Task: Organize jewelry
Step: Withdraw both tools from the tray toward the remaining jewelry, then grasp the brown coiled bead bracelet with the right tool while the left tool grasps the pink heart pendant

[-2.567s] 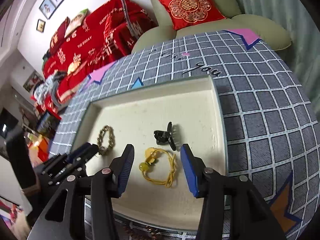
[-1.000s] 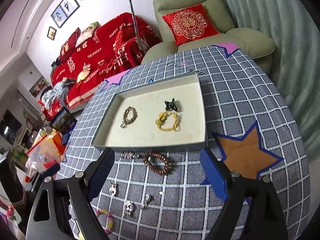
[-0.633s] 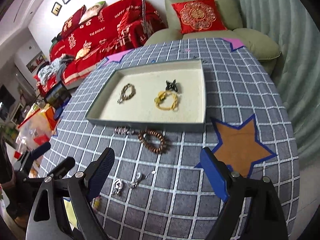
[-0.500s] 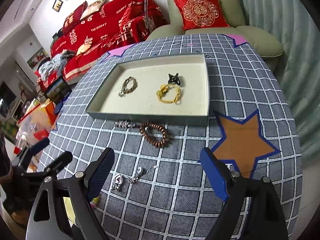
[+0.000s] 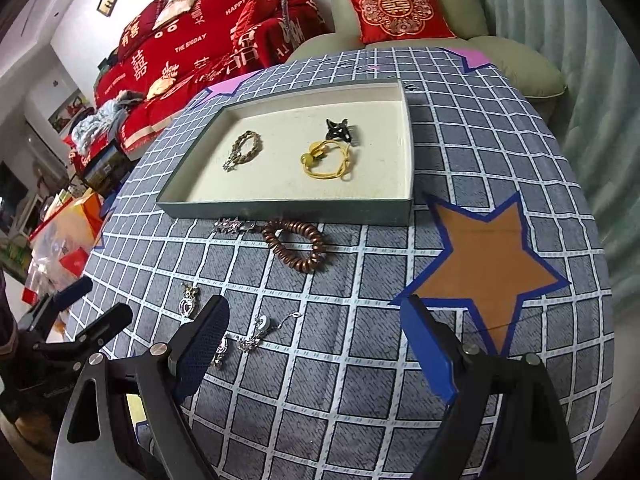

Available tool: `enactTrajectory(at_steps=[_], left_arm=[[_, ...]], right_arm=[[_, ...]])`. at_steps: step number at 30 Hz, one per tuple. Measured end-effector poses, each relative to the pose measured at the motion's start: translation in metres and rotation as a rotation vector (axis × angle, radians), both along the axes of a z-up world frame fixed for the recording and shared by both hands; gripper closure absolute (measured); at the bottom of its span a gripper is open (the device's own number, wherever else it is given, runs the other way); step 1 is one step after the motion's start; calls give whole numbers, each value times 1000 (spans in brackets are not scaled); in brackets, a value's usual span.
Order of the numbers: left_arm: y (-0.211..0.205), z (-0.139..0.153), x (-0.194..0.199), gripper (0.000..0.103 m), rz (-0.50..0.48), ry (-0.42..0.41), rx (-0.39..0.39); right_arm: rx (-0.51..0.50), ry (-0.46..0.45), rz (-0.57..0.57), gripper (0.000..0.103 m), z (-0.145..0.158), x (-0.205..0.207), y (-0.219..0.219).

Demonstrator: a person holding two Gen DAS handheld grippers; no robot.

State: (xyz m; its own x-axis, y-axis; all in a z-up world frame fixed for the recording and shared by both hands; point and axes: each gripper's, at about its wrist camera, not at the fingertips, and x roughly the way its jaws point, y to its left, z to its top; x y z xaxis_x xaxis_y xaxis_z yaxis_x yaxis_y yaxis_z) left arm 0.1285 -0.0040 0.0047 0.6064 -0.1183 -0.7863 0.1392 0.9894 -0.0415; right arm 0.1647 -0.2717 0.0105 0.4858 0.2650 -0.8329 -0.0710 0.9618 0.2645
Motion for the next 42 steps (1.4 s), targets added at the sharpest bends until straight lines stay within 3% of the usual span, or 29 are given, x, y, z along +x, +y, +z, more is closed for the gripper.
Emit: enactTrajectory(at_steps=[9, 18, 22, 24, 30, 32, 36, 39, 42], left_arm=[[6, -16, 5, 0, -1, 34, -18], [-16, -27, 19, 0, -69, 47, 3], [-25, -32, 19, 1, -106, 41, 41], [-27, -35, 21, 7, -121, 52, 58], [-27, -38, 24, 8, -126, 60, 60], [-29, -40, 25, 18, -134, 67, 62], [-34, -44, 27, 19, -144, 78, 59], [-39, -46, 27, 31, -158, 83, 61], [-41, -49, 28, 32, -163, 93, 60]], right_arm=[[32, 56, -34, 14, -15, 6, -11], [15, 63, -24, 15, -25, 22, -8], [31, 70, -41, 26, -29, 33, -8], [47, 79, -54, 31, -33, 41, -9], [31, 82, -53, 35, -41, 57, -1], [15, 79, -48, 37, -42, 60, 2], [-20, 75, -31, 39, -45, 66, 11], [-38, 75, -25, 41, -48, 70, 17], [-73, 66, -18, 45, -48, 71, 23]])
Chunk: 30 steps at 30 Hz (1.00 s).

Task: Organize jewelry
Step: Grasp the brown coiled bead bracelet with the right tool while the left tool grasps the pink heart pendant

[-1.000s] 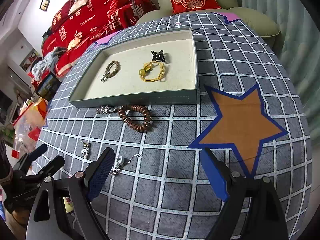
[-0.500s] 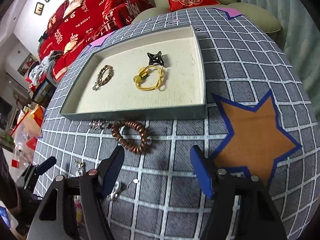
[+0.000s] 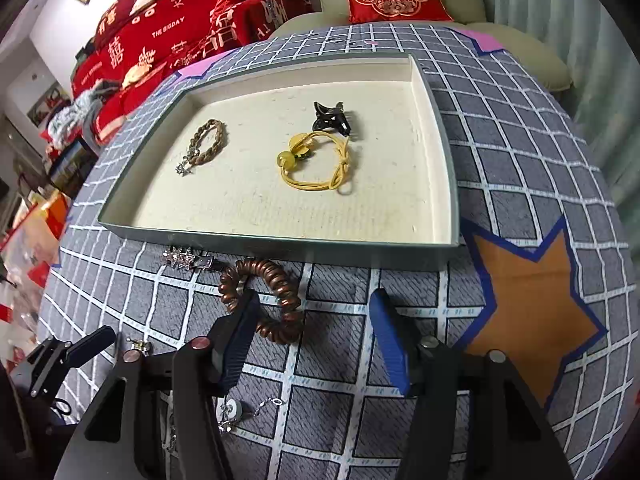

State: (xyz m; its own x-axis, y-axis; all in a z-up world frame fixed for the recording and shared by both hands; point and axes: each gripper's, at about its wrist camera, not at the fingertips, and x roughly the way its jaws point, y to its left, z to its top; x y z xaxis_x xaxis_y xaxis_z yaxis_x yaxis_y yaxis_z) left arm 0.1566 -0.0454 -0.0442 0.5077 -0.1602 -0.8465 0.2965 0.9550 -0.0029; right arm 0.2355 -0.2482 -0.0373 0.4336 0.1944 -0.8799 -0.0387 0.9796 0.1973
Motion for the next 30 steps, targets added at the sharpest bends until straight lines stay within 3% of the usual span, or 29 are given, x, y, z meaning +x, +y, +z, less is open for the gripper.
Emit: enactTrajectory(at_steps=[2, 4, 6, 9, 11, 12, 15, 30], left_arm=[[-1, 0, -1, 32, -3, 1, -2], [-2, 0, -2, 42, -14, 0, -11], [-3, 1, -2, 43, -19, 0, -4], [-3, 1, -2, 44, -20, 0, -9], [-3, 2, -2, 58, -25, -6, -13], [-3, 2, -2, 67, -32, -5, -17], [-3, 3, -2, 76, -44, -5, -25], [16, 25, -11, 76, -24, -43, -97]], right_arm=[[-19, -4, 13, 47, 0, 1, 4], [-45, -10, 24, 50, 0, 0, 8], [-75, -19, 39, 57, -1, -2, 12], [-107, -29, 67, 77, -1, -6, 17], [-110, -32, 76, 88, -1, -8, 19], [-111, -33, 75, 88, -1, -9, 18], [-102, -37, 66, 89, 0, -12, 17], [14, -63, 13, 90, 28, -39, -12]])
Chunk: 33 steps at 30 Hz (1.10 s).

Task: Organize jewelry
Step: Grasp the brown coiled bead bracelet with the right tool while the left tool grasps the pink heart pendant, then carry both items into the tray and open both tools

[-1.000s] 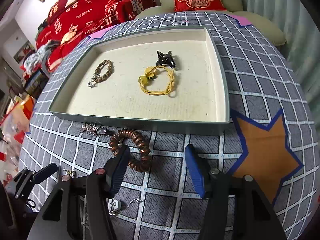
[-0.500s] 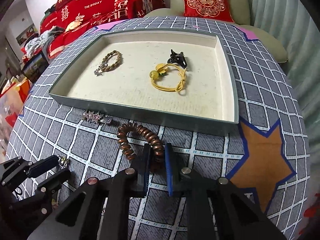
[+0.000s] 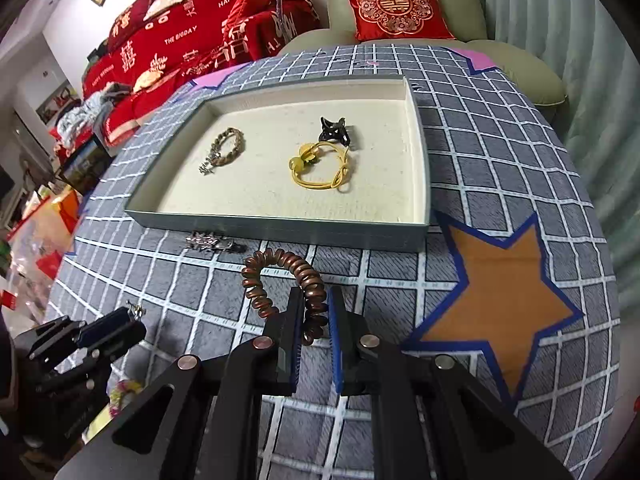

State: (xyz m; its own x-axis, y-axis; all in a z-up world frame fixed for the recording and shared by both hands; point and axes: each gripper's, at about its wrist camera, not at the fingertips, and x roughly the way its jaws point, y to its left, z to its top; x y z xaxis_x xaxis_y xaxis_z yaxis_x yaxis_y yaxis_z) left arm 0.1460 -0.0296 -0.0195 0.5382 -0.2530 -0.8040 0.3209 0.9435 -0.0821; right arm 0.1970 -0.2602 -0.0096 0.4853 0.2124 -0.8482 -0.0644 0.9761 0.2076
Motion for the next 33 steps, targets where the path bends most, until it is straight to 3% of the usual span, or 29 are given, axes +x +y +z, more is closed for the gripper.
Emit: enactTrajectory(at_steps=[12, 21, 28, 33], left_arm=[[16, 72, 1, 76, 30, -136, -46], [29, 124, 33, 76, 59, -191, -108], [23, 140, 71, 76, 73, -226, -91], [10, 131, 108, 76, 81, -215, -87]], right_arm=[[24, -79, 7, 90, 61, -19, -16], [43, -128, -2, 90, 108, 7, -21], [66, -151, -32, 90, 130, 47, -28], [97, -140, -59, 90, 127, 83, -32]])
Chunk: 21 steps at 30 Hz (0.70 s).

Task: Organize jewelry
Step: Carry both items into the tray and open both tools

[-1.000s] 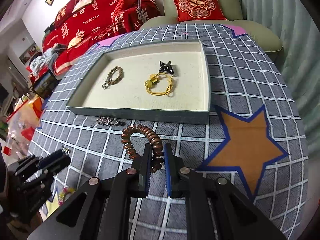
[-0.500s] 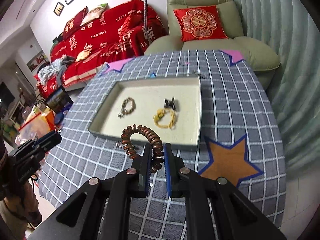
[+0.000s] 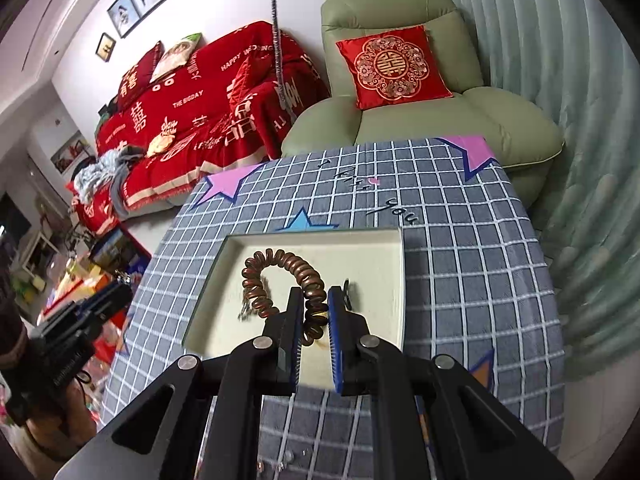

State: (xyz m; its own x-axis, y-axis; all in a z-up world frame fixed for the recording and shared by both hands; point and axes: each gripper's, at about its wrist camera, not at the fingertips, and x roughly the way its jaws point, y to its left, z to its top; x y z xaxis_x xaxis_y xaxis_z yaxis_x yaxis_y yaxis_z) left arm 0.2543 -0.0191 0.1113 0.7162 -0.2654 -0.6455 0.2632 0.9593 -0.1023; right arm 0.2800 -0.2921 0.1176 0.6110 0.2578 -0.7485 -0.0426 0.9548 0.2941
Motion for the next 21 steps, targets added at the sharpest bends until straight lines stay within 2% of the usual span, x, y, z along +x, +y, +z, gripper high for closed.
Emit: enactTrajectory(at_steps=[5, 13, 21], left_arm=[[-15, -32, 37, 76, 18, 49, 25], [-43, -91, 77, 76, 10, 110, 120], [-59, -118, 97, 76, 1, 139, 159]], right_arm=[[1, 44, -18, 90, -30, 31, 0], [-37, 92, -37, 90, -87, 69, 1], [-57, 125, -66, 90, -127, 95, -1]])
